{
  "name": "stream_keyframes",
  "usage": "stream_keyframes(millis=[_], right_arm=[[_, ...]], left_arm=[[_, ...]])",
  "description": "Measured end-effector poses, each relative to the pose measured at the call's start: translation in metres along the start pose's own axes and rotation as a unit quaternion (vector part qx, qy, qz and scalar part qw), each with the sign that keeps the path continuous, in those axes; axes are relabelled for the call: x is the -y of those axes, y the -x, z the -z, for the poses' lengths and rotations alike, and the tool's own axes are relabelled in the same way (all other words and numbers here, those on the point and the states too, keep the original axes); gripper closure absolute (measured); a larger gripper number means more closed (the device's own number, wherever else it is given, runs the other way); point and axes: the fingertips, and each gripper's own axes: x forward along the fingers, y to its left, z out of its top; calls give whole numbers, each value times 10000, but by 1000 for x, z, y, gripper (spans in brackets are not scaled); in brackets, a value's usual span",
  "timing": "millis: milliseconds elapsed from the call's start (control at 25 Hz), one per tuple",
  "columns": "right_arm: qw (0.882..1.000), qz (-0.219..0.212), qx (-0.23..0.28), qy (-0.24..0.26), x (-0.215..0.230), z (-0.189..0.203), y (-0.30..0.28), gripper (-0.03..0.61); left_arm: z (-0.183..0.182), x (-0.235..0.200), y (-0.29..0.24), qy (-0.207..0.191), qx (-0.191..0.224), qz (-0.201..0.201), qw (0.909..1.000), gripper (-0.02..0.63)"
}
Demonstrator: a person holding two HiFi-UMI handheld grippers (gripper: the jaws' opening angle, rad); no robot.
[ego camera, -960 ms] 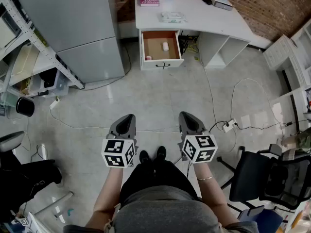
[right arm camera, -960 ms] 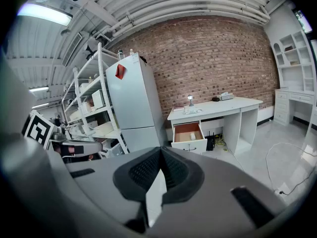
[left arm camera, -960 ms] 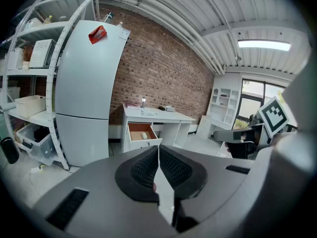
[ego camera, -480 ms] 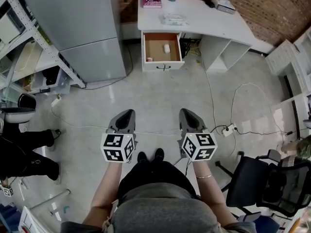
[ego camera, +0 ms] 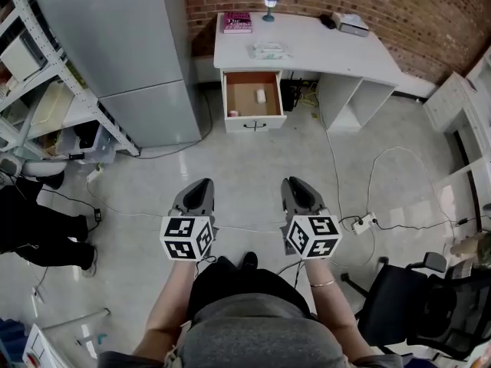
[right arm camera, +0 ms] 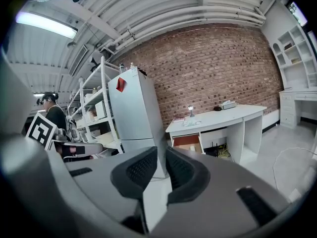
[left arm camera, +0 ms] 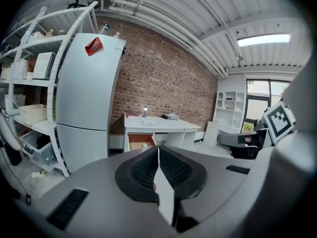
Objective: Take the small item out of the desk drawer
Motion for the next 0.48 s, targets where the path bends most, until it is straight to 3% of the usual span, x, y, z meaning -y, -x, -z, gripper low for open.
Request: stream_keyframes(millis=[480], right_arm=[[9994,-139,-164,-272,17,-2,-22,482]], left_arm=[[-8,4,-24,-107,-106,-29,9999,586]])
